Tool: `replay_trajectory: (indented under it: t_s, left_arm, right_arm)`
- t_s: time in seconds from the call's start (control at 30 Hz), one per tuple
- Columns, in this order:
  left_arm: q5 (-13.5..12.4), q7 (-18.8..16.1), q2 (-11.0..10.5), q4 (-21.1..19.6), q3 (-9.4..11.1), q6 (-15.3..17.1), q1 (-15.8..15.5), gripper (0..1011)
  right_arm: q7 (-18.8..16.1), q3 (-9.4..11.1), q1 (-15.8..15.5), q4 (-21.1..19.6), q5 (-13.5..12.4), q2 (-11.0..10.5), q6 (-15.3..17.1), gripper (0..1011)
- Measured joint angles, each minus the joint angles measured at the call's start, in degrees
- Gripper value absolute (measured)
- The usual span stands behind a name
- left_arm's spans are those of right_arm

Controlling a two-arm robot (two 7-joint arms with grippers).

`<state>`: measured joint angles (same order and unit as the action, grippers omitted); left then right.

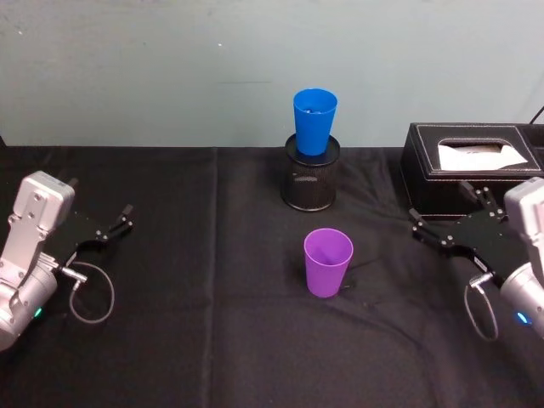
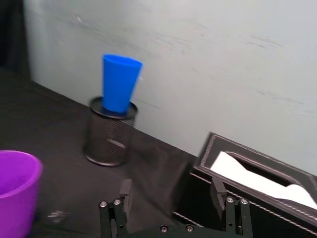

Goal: Pick up one cup with a gripper and tap it against the other cup.

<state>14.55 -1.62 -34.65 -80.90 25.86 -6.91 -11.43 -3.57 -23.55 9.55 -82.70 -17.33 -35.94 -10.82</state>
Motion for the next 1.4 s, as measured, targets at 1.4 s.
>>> replay_trajectory:
  t_s: [1.4]
  left_arm:
    - [0.0, 0.0, 0.0, 0.0, 0.0, 0.0, 0.0, 1000]
  right_arm:
    - [-21.31, -3.21, 0.31, 4.44, -5.18, 8.57, -0.27, 1003]
